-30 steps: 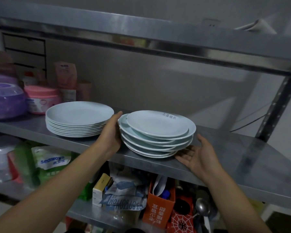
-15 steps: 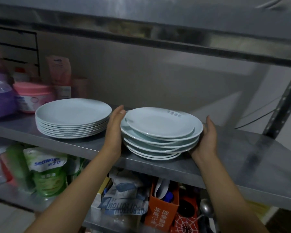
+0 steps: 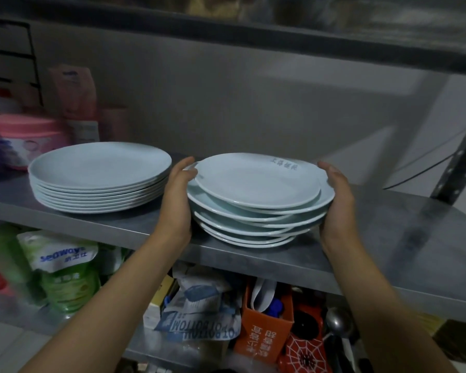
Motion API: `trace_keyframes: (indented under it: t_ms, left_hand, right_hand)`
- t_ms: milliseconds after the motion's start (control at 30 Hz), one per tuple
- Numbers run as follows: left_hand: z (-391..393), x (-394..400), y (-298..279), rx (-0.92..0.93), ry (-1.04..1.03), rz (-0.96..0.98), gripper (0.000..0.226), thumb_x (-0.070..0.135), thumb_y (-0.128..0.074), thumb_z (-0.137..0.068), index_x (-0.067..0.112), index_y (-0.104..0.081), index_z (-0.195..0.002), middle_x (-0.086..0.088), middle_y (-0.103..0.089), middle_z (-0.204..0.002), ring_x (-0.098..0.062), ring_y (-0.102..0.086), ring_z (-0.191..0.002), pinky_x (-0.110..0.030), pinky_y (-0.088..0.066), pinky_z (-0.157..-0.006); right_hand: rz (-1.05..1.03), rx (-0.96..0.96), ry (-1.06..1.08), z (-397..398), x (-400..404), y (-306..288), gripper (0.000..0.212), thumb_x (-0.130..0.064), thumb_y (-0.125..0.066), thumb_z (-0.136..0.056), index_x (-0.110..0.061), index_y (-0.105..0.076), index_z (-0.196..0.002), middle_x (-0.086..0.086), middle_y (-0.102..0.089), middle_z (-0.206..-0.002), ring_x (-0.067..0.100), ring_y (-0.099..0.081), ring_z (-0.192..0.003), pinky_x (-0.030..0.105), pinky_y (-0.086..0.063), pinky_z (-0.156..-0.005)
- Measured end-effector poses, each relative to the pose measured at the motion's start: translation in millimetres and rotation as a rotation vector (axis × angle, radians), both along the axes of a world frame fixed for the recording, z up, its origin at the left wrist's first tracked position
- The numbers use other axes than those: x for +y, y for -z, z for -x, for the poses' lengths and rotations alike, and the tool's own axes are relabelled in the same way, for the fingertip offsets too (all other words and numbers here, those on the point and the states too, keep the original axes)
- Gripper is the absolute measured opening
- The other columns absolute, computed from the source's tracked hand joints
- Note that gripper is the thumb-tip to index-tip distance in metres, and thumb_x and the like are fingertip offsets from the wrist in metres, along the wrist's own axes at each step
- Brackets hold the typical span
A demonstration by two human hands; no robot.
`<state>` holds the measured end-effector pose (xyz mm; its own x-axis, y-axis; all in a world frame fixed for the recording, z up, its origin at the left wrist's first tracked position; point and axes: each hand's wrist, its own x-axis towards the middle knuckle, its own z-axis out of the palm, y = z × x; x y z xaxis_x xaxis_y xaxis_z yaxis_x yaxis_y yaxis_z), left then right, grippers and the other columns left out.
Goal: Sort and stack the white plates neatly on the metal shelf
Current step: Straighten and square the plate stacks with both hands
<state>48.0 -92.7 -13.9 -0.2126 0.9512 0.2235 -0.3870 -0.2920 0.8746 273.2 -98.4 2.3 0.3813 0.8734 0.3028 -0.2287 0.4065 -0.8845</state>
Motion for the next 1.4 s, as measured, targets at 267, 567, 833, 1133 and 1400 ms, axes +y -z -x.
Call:
trace_keyframes:
  t_ms: [267,567,833,1133,1400]
  left_hand:
    - [-0.8,3.7,3.6,0.029,0.002,0.008,0.041,0.040,-0.050,-0.077,0.030,-0.061,-0.115,0.002,-0.064,-0.121,-0.019,-0.058,-0.115,-0.047,-0.041,-0.105]
    - [-1.6,0.0,2.6,0.014,-0.013,0.034,0.041,0.042,-0.054,-0.075,0.035,-0.063,-0.114,0.005,-0.065,-0.121,-0.019,-0.059,-0.114,-0.048,-0.042,-0.103]
    - [2.7,1.1,-9.9,0.007,-0.018,0.030,0.039,0.043,-0.060,-0.077,0.036,-0.066,-0.115,0.008,-0.064,-0.124,-0.018,-0.059,-0.116,-0.045,-0.041,-0.105]
    - [1.8,2.3,-0.8,0.107,0.076,-0.022,0.043,0.030,-0.054,-0.074,0.039,-0.065,-0.115,0.002,-0.065,-0.122,-0.025,-0.061,-0.113,-0.052,-0.043,-0.102]
    - [-0.5,2.8,-1.8,0.095,0.094,0.028,0.039,0.025,-0.044,-0.081,0.027,-0.067,-0.112,-0.007,-0.070,-0.111,-0.031,-0.064,-0.106,-0.056,-0.045,-0.099]
  right_hand:
    - [-0.055,-0.081,0.026,2.4,-3.6,1.4,0.029,-0.035,-0.048,-0.081,-0.023,-0.064,-0.101,0.008,-0.066,-0.110,0.025,-0.061,-0.104,0.044,-0.045,-0.099]
    - [-0.053,-0.079,0.040,1.4,-1.4,2.2,0.026,-0.036,-0.046,-0.088,-0.022,-0.065,-0.099,0.005,-0.068,-0.099,0.020,-0.063,-0.093,0.036,-0.049,-0.085]
    - [0.049,0.110,0.008,-11.1,3.6,-20.7,0.037,-0.038,-0.050,-0.086,-0.008,-0.069,-0.098,0.006,-0.067,-0.088,0.023,-0.062,-0.089,0.038,-0.048,-0.089]
    - [0.063,0.041,-0.148,-8.4,4.6,-15.1,0.030,-0.018,-0.047,-0.088,-0.009,-0.066,-0.110,0.004,-0.073,-0.086,0.021,-0.067,-0.082,0.029,-0.053,-0.073]
    - [0.066,-0.026,-0.052,-11.6,8.0,-8.3,0.041,-0.008,-0.044,-0.072,-0.010,-0.069,-0.104,0.017,-0.070,-0.102,0.032,-0.065,-0.088,0.035,-0.051,-0.074]
